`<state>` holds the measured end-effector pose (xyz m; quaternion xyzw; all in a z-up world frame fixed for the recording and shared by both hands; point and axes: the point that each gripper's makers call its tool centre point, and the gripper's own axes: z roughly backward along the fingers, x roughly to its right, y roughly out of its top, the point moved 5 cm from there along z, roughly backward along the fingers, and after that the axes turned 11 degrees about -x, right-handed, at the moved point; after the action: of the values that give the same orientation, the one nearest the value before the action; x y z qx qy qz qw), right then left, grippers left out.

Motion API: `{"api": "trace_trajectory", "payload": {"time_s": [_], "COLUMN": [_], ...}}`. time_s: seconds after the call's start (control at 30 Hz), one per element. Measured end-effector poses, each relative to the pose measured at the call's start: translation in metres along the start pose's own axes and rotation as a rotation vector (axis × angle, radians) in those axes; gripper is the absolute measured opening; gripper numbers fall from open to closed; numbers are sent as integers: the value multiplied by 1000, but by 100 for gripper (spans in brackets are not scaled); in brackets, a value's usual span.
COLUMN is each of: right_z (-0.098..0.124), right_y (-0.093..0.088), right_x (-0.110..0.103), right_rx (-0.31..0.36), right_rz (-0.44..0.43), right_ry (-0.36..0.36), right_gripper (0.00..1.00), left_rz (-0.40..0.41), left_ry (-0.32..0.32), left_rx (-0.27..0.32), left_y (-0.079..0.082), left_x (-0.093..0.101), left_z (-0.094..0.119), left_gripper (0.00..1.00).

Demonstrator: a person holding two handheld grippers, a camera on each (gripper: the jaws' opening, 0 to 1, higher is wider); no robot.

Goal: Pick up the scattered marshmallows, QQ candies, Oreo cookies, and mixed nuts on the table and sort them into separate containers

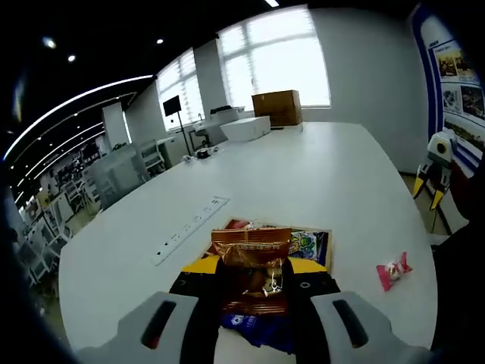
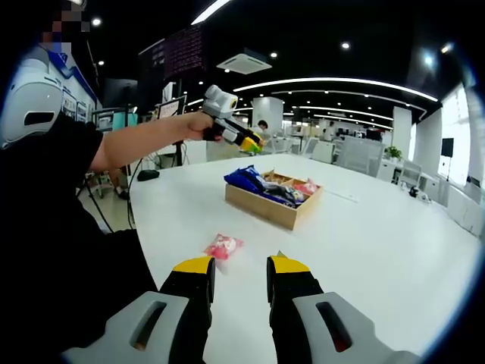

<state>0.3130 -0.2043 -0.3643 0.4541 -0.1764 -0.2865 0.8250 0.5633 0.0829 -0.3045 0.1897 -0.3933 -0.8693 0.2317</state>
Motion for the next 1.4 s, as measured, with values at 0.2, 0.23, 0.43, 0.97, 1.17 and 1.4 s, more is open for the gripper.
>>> {"api": "trace_trajectory", "payload": {"time_s": [0.2, 0.23, 0.43, 0.97, 1.17, 1.4], "right_z": [1, 1, 4, 5, 3, 1], "right_y": [0, 0, -4, -9, -11, -13], "right_x": [2, 2, 6, 6, 7, 8], "right_rx": [4, 4, 3, -3, -7, -12], "right_rz": [-3, -4, -14, -34, -41, -48], "right_ry": [-4, -4, -10, -12, -10, -7], "right_gripper": [24, 24, 24, 24, 24, 24], "left_rz": [-43, -41, -34, -23, -26, -20], "left_ry": [18, 15, 9, 10, 7, 14], "left_rx": [-73, -79, -105, -231, -274, -309], "left_y": [-5, -4, -8, -25, -32, -36], "left_x": [-8, -7, -7, -33, -27, -25], "left_z": [-19, -20, -31, -67, -75, -80], "left_gripper": [36, 36, 36, 36, 36, 36]}}
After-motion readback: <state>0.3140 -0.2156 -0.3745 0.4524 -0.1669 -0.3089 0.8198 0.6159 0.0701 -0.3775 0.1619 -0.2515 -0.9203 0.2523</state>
